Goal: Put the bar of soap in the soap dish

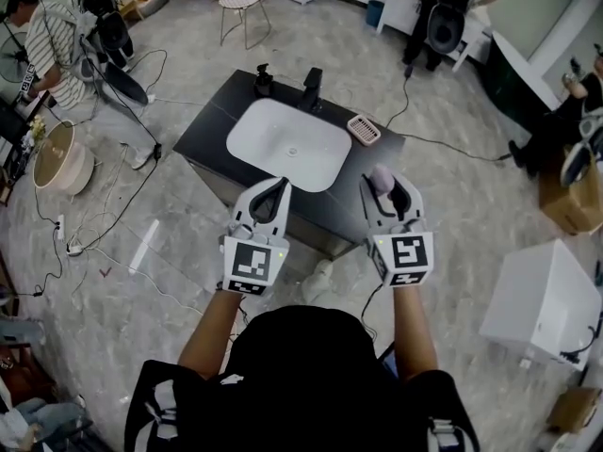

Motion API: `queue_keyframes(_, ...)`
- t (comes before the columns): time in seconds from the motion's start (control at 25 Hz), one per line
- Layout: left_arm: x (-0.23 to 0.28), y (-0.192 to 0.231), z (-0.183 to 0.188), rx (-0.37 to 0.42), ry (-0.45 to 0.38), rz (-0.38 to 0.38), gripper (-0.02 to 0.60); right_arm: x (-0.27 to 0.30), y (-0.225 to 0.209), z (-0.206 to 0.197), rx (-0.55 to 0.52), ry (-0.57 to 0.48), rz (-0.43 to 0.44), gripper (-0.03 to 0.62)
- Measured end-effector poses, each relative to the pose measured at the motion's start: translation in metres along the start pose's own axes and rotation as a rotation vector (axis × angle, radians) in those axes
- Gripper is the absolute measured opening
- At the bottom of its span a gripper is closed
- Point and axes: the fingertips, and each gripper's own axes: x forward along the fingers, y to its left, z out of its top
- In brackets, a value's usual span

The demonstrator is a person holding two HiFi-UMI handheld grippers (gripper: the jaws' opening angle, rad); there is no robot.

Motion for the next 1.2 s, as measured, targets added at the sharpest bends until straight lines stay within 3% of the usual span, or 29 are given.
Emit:
queue_keyframes(0.6,0.115,0.002,-0.016,0.068,0.095,-0.009,0.018,0.073,-0.1,-0.039,0.129,0.033,-0.018,0.175)
queue_keyframes(0.8,0.148,0.003,-0.022,0.007,0.108,-0.017,0.018,0.096,-0.122,-0.056,0.136,0.056,0.0,0.175)
queue_keyframes(1.2,0.195,-0.007,-0.028,0.024,0.132,-0.004,0.018,0.117,-0.148,-0.073,0.111,0.091,0.042,0.175)
